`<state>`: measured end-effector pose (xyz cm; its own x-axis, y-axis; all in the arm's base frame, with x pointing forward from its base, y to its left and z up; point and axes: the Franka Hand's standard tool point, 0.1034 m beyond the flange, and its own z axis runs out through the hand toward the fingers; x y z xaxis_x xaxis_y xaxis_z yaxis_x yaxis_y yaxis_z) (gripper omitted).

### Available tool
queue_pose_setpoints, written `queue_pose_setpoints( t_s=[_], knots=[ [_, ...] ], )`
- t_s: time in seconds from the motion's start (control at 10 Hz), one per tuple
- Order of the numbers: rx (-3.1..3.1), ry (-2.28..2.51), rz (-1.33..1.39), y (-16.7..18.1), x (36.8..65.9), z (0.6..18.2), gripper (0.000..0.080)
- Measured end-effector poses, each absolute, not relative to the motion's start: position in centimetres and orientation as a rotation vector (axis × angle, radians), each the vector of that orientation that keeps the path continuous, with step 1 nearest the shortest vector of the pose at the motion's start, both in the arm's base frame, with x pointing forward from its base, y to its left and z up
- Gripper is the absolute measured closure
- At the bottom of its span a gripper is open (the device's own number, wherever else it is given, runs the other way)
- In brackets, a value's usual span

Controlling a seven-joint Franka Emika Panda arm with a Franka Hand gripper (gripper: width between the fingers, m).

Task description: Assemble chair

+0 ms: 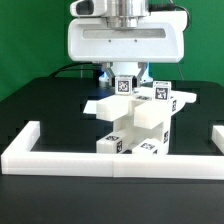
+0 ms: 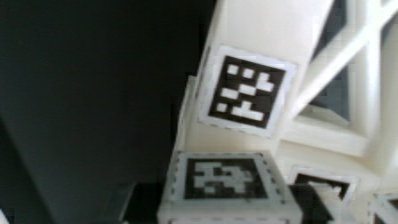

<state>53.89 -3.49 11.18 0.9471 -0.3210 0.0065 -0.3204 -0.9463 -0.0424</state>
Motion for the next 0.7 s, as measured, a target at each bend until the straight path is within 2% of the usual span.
queue_pose_setpoints(
  t_s=[0.7],
  knots=[
    [-2.862,1.186,-0.004,-3.28,53.89,11.13,0.0518]
  ],
)
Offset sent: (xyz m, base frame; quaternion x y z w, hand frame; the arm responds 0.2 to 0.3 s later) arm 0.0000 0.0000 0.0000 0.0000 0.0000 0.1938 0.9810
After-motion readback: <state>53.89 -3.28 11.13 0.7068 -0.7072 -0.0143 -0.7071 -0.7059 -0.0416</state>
